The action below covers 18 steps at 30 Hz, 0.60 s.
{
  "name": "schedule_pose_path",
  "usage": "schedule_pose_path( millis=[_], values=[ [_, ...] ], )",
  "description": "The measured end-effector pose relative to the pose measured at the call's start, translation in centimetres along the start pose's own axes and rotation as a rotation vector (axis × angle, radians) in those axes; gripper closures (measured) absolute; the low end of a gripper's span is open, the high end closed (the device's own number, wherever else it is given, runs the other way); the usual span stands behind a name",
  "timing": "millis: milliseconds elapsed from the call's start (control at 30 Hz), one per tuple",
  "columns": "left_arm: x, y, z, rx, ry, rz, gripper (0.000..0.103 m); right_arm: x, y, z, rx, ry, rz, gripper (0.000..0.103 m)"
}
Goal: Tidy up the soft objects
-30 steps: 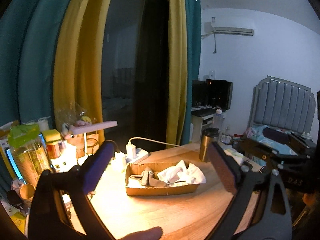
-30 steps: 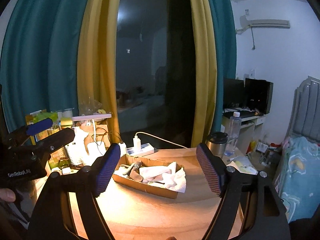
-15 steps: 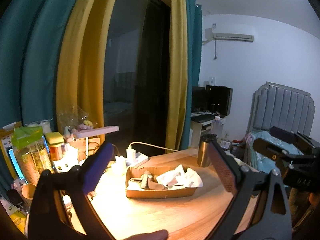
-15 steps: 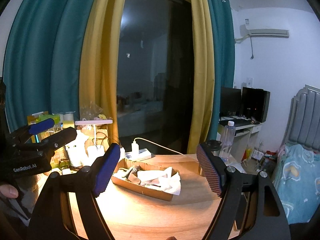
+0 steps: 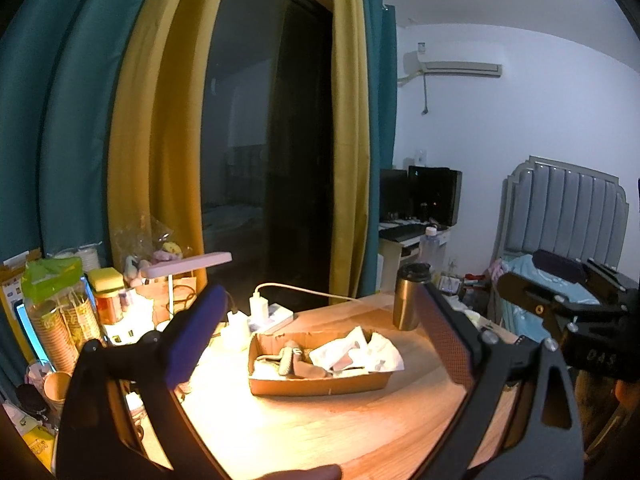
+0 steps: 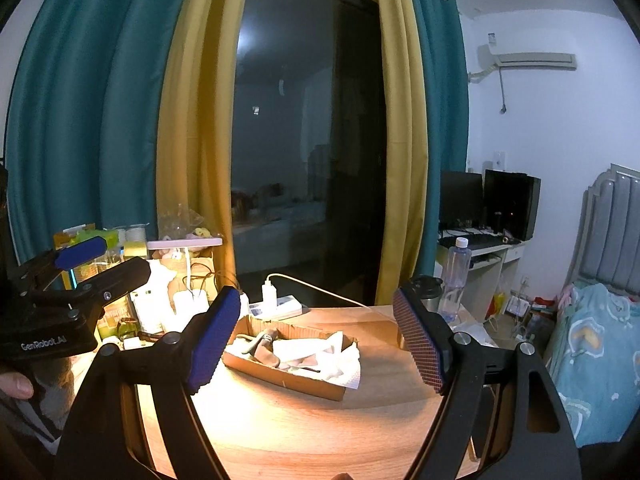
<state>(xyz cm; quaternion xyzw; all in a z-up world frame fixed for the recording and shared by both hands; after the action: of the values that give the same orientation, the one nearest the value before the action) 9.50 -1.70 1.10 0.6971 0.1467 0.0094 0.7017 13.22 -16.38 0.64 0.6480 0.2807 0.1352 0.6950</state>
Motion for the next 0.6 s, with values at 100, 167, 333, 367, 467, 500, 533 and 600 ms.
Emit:
schedule_pose_path(
  millis=[100, 167, 333, 367, 467, 500, 533, 600],
  values=[
    [0.08, -0.02, 0.00, -0.002, 0.001, 0.000, 0.007, 0.06, -0.03, 0.01, 0.000, 0.001, -0.002, 0.022],
    [0.10, -0.02, 0.02, -0.002, -0.001, 0.000, 0.007, 0.07, -0.03, -0.03, -0.001, 0.000, -0.002, 0.022],
    [0.09, -0.02, 0.01, 0.000, 0.001, 0.000, 0.006, 0.10, -0.18, 0.07, 0.009, -0.003, -0.004, 0.021],
    [0.09, -0.02, 0.00, 0.000, 0.002, 0.000, 0.006, 0.10, -0.30, 0.08, 0.011, -0.004, -0.004, 0.021],
    [0.10, 0.00, -0.02, 0.000, 0.001, 0.001, 0.006, 0.29, -0.51, 0.28, 0.014, -0.003, -0.007, 0.021],
    [0.10, 0.00, -0.04, 0.000, 0.001, 0.002, 0.006, 0.30, -0.53, 0.32, 0.014, -0.003, -0.007, 0.021],
    [0.18, 0.00, -0.05, 0.000, 0.003, 0.004, 0.006, 0.29, -0.54, 0.32, 0.014, -0.003, -0.007, 0.021],
    [0.33, 0.02, -0.10, -0.003, 0.003, 0.003, 0.006, 0.25, -0.63, 0.30, 0.014, -0.003, -0.010, 0.021]
  ],
)
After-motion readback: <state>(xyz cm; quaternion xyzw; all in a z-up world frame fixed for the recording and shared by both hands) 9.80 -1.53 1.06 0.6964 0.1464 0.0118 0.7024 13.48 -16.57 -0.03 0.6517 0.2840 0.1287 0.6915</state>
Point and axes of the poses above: each gripper's, at about its wrist camera, not at the fingertips, and x roughly the way its jaws point, z to its right, y to its top, the point moved 9 cm from there along x, roughly the way its jaws point, and after that the axes turned 6 degrees about y, right-handed, at the moved point
